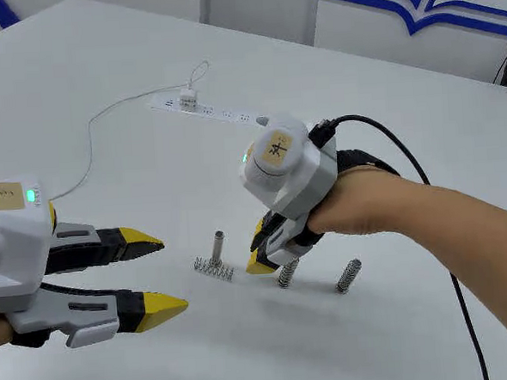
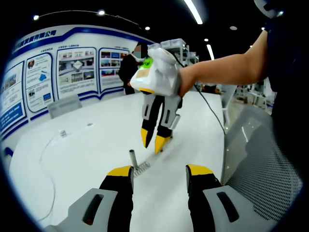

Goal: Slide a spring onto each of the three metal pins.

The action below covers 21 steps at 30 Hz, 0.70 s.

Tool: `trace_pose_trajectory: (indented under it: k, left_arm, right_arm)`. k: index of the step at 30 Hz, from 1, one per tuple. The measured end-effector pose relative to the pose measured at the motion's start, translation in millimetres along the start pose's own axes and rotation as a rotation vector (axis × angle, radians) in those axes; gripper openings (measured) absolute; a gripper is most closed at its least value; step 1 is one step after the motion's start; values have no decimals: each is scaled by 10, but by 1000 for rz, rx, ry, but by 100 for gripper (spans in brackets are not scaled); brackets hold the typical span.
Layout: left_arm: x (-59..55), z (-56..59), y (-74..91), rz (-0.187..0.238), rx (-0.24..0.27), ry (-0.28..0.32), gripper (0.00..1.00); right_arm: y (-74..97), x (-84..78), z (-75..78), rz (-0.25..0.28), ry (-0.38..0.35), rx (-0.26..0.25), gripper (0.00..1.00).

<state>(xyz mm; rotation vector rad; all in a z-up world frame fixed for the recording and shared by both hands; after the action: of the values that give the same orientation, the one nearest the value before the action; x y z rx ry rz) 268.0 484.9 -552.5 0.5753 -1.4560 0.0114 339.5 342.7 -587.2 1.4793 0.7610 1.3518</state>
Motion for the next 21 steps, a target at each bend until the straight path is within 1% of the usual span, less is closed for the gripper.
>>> trace_pose_trajectory:
  k: [5, 9, 13, 21]
  left_arm:
    - [-9, -9, 12, -4, 4, 3, 45]
    - [-20, -17, 22, -7, 6, 6, 45]
    - [-30, -26, 28, -11, 9, 9, 44]
    - [-44, -37, 41, -11, 14, 14, 44]
  right_arm:
    - [-157, 33, 15, 13, -27, 11, 18]
    - [-234, 50, 33, 24, -50, 14, 17]
    - [-316, 43, 20, 13, -61, 29, 16]
    - [-395, 48, 23, 10, -79, 40, 13]
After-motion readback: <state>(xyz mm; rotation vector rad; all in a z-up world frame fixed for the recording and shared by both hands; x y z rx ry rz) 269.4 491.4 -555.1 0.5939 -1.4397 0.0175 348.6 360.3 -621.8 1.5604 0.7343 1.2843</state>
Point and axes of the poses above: the centre of the closed fingertips' face, and the gripper's own axes: y roughly backward along the fingers, z roughly to its right, x roughly out of its top, the point moved 6 cm from there along y, roughly backward along the fingers
